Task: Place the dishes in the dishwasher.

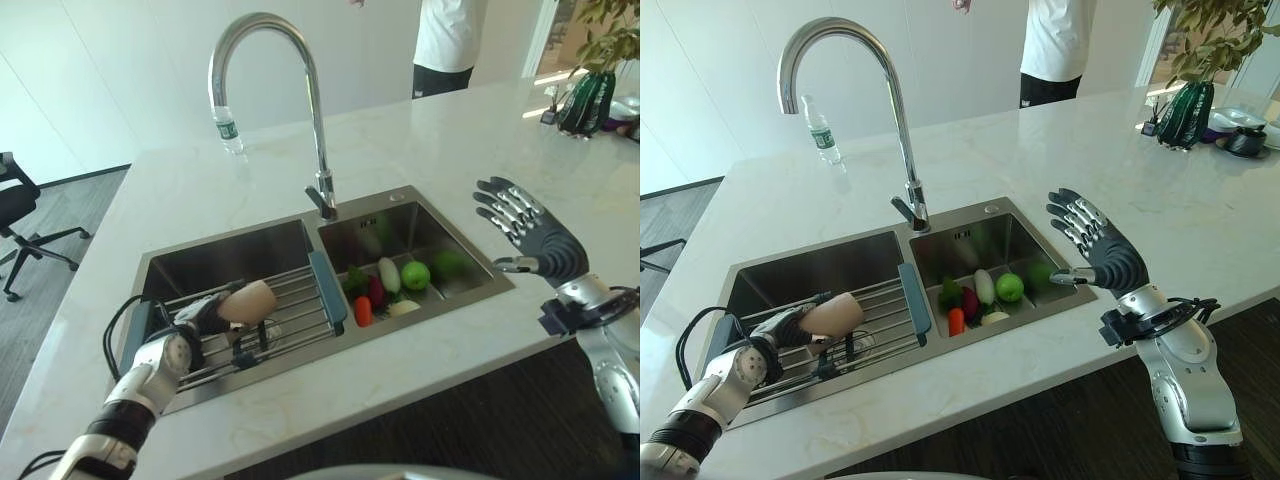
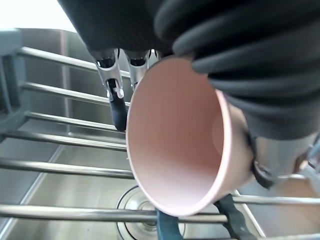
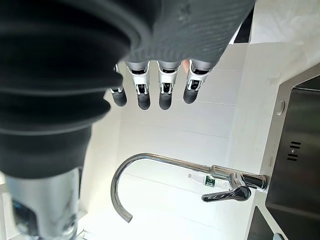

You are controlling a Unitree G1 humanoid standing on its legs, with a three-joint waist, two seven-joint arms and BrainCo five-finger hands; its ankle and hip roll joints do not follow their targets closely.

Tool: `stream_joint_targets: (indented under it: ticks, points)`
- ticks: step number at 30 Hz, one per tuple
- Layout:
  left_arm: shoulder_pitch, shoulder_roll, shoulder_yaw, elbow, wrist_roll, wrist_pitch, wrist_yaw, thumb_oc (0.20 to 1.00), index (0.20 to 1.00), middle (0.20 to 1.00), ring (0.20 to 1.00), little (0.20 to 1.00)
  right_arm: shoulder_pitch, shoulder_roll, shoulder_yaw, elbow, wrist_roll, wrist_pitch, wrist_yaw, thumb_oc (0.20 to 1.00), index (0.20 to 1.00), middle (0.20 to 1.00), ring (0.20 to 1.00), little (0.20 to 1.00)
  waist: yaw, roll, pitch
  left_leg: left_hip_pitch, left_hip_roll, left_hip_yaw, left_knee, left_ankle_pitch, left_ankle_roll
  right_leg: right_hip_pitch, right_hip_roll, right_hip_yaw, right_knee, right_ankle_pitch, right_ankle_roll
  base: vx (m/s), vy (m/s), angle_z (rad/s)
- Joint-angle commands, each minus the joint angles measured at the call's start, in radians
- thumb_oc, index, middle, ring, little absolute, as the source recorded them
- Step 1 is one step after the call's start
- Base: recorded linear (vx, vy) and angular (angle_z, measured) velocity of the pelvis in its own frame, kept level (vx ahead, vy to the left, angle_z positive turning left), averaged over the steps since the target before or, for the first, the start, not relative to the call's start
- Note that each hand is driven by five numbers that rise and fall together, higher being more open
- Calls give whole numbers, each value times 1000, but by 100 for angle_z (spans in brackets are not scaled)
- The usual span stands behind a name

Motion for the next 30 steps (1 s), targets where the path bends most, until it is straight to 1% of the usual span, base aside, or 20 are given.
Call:
stream_joint_targets:
  ticks: [1,2,3,6,9,11,14,15,17,19,20,21,23,24,25,26,27,28,29,30]
  points:
    - [-50,95,80,-90,-65,-77,36,200,200,200,200,200,-60,-12,-44,-41,16,-55,-8,1000,1000,1000,1000,1000,11,-11,60,47,55,4,12,-70,-10,62,-35,-49,6,-74,31,-4,-40,1]
    - [-34,99,115,-132,-112,-103,47,200,200,200,200,200,-53,-4,-48,-39,10,-62,-14,1000,1000,1000,1000,1000,19,-12,61,46,54,-1,12,-70,-10,63,-35,-53,6,-74,30,-2,-43,2]
    - [-21,97,143,-163,-127,-124,59,200,200,200,200,200,-48,3,-52,-36,5,-66,-14,1000,1000,1000,1000,1000,24,-13,62,46,53,-5,12,-70,-10,65,-35,-56,6,-75,28,-6,-52,5]
    - [31,89,253,-293,-249,-168,60,200,200,200,200,200,-37,18,-63,-44,-8,-70,-25,1000,1000,1000,1000,1000,41,-15,63,43,54,-16,12,-69,-12,68,-33,-64,6,-79,24,-19,-69,8]
    - [79,60,356,-390,-357,-230,103,200,200,200,200,200,-31,36,-74,-53,-16,-69,-37,1000,1000,1000,1000,1000,55,-16,63,41,57,-30,12,-68,-15,72,-28,-68,6,-85,16,-35,-80,18]
    - [95,43,400,-437,-397,-251,121,200,200,200,200,200,-30,43,-75,-57,-23,-67,-44,1000,1000,1000,1000,1000,63,-17,62,39,59,-37,12,-67,-17,73,-25,-72,6,-88,12,-46,-78,4]
    - [100,12,449,-494,-501,-308,154,200,200,200,200,200,-33,55,-70,-65,-29,-70,-56,1000,1000,1000,1000,1000,70,-18,59,37,61,-49,12,-65,-20,75,-20,-76,6,-94,5,-49,-101,14]
    - [99,-11,470,-519,-560,-335,168,200,200,200,200,200,-37,65,-67,-66,-35,-72,-61,1000,1000,1000,1000,1000,74,-19,58,37,64,-52,12,-65,-22,77,-17,-78,6,-96,0,-57,-154,14]
    - [102,-83,511,-595,-724,-388,138,200,200,200,200,200,-32,93,-66,-75,-48,-82,-61,1000,1000,1000,1000,1000,81,-23,56,36,71,-60,12,-61,-25,78,-5,-77,6,-103,-13,-71,-215,7]
    - [124,-136,529,-659,-830,-422,98,200,200,200,200,200,-23,106,-67,-87,-50,-89,-60,1000,1000,1000,1000,1000,87,-25,55,36,76,-70,12,-57,-28,77,9,-71,6,-108,-25,-62,-228,5]
    - [131,-160,534,-686,-852,-430,87,200,200,200,200,200,-20,112,-68,-93,-53,-90,-61,1000,1000,1000,1000,1000,89,-26,54,35,78,-73,12,-55,-30,77,17,-67,6,-111,-31,-80,-322,11]
    - [150,-201,533,-731,-920,-453,54,200,200,200,200,200,-10,122,-68,-110,-49,-92,-62,1000,1000,1000,1000,1000,94,-30,55,31,85,-82,12,-46,-36,75,36,-56,6,-116,-45,-74,-295,13]
    - [163,-234,522,-767,-958,-470,28,200,200,200,200,200,0,121,-71,-128,-44,-86,-65,1000,1000,1000,1000,1000,98,-31,56,16,98,-94,12,-23,-46,71,58,-47,6,-121,-60,-105,-260,11]
    - [168,-248,512,-795,-1008,-477,5,200,200,200,200,200,6,111,-76,-140,-30,-82,-69,1000,1000,1000,1000,1000,103,-27,63,-18,125,-103,12,39,-67,69,75,-49,6,-129,-72,-147,-184,9]
    - [166,-254,505,-800,-1027,-482,-6,200,200,200,200,200,7,108,-78,-144,-28,-81,-73,1000,1000,1000,1000,1000,103,-24,67,-43,144,-111,12,83,-79,70,86,-50,6,-132,-79,-259,-187,22]
    - [147,-269,478,-796,-1079,-501,-37,200,200,200,200,200,0,99,-79,-141,-39,-86,-88,1000,1000,1000,1000,1000,100,-23,81,-82,163,-103,12,135,-86,71,105,-55,6,-138,-93,-327,-150,43]
    - [127,-277,458,-793,-1115,-519,-60,200,200,200,200,200,-16,71,-81,-126,-43,-93,-108,1000,1000,1000,1000,1000,86,-30,90,-57,126,-43,24,104,-67,58,101,-74,6,-133,-94,-498,-155,116]
    - [114,-279,443,-810,-1156,-523,-67,200,200,200,200,200,-23,31,-92,-114,-30,-106,-121,1000,1000,1000,1000,1000,79,-47,105,-49,64,-13,138,37,-38,50,93,-78,6,-130,-100,-521,-124,152]
    - [104,-285,433,-823,-1175,-518,-73,200,200,200,200,200,-22,12,-99,-109,-8,-122,-119,1000,1000,1000,1000,1000,68,-61,110,-72,36,9,289,-12,-20,36,88,-86,6,-120,-108,-527,-87,89]
    - [84,-294,419,-827,-1168,-516,-82,200,200,200,200,200,-24,18,-104,-101,-8,-137,-112,1000,1000,1000,1000,1000,55,-73,115,-76,19,27,418,-55,-10,24,84,-91,6,-107,-115,-513,18,25]
